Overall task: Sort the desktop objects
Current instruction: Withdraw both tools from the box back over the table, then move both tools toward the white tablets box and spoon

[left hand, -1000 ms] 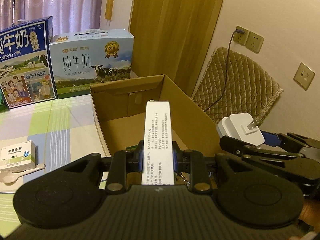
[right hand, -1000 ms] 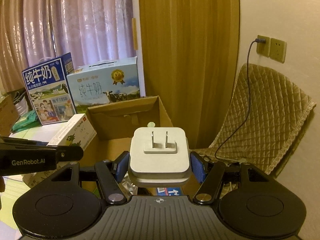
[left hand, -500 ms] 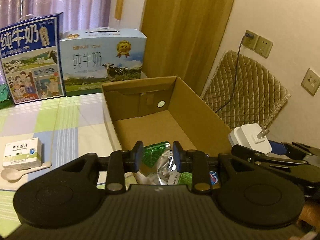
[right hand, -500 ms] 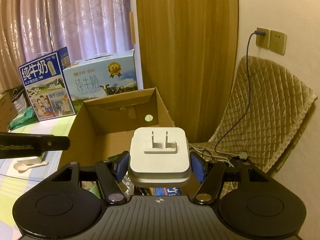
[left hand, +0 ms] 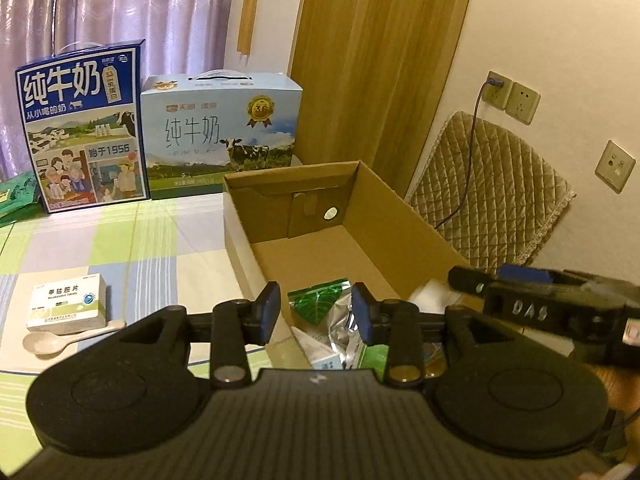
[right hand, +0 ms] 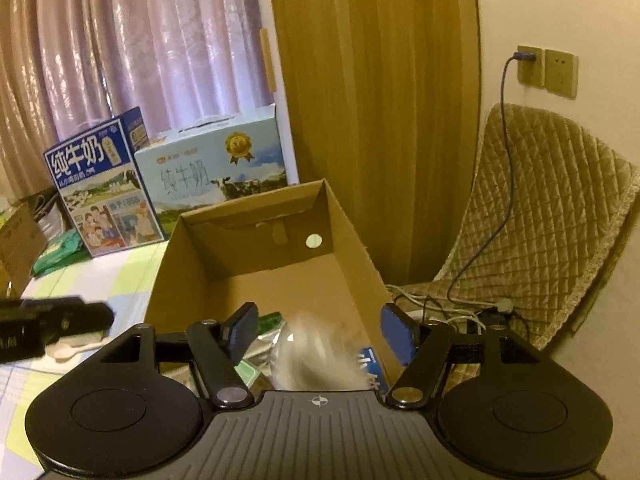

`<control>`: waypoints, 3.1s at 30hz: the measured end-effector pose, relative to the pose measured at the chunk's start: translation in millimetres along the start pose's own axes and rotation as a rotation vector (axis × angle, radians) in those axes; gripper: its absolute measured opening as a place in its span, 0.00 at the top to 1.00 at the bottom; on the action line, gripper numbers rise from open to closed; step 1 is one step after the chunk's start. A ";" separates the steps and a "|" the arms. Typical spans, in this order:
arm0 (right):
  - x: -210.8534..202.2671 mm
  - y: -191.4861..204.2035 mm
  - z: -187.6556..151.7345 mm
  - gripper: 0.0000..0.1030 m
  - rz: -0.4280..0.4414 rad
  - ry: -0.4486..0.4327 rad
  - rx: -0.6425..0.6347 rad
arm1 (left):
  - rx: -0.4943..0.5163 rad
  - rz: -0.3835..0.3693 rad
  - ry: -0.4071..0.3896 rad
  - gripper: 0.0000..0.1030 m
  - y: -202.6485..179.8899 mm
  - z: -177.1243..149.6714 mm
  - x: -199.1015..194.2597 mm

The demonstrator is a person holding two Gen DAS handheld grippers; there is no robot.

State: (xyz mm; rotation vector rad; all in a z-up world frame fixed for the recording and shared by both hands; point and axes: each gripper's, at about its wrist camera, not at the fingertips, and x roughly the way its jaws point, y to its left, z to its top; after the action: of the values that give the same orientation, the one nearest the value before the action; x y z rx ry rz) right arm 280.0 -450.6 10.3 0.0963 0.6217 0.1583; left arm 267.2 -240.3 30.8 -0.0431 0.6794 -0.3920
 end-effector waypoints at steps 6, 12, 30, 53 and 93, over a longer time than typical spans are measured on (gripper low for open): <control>-15.3 -9.8 -7.2 0.27 -0.020 -0.015 0.032 | -0.021 0.009 0.013 0.67 11.4 -13.9 -10.4; -34.0 -9.0 -19.8 0.23 -0.015 0.001 0.054 | -0.044 0.021 0.017 0.62 21.9 -29.9 -28.2; -89.9 52.2 -39.8 0.07 0.056 0.023 0.001 | -0.069 0.069 0.005 0.41 50.2 -69.4 -107.2; -97.7 145.8 -48.7 0.02 0.159 0.038 -0.153 | -0.149 0.161 -0.021 0.04 134.8 -117.6 -171.9; 11.7 272.4 -52.2 0.02 0.346 0.165 -0.576 | 0.134 0.179 0.121 0.02 237.4 -123.6 -117.6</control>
State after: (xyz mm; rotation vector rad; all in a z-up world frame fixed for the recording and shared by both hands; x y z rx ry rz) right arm 226.5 -178.4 -1.2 -0.3720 0.6997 0.6778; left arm 187.8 33.6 -33.8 0.1688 0.7687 -0.2679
